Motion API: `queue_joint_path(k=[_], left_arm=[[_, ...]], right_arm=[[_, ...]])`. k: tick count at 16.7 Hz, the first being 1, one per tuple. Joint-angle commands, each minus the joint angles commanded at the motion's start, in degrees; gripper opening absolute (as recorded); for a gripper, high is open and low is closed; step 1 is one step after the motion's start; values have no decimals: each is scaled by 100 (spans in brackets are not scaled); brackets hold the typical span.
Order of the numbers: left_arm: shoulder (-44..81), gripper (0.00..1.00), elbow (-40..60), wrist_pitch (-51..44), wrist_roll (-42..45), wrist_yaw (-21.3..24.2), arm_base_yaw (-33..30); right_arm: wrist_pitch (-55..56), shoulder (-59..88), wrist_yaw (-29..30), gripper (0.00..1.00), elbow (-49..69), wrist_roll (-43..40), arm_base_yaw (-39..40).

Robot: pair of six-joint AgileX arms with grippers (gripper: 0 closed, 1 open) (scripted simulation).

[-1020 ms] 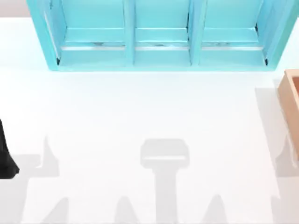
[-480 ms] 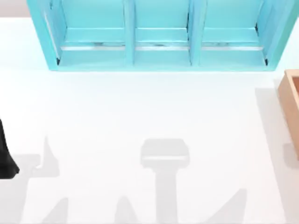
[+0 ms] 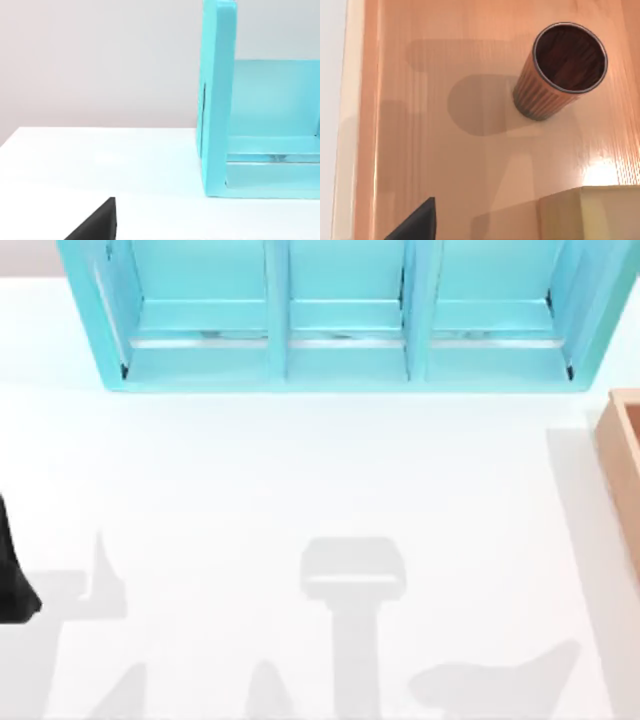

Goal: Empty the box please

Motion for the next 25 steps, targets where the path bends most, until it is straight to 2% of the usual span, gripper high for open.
queue_joint_path(k=[15, 25], left_arm=[[0, 100, 0, 0, 0, 0, 0], [0, 100, 0, 0, 0, 0, 0]], right_arm=[[-3007, 3848, 38, 100, 3054, -940, -1057], [-3101, 4107, 27, 100, 3163, -984, -1090]])
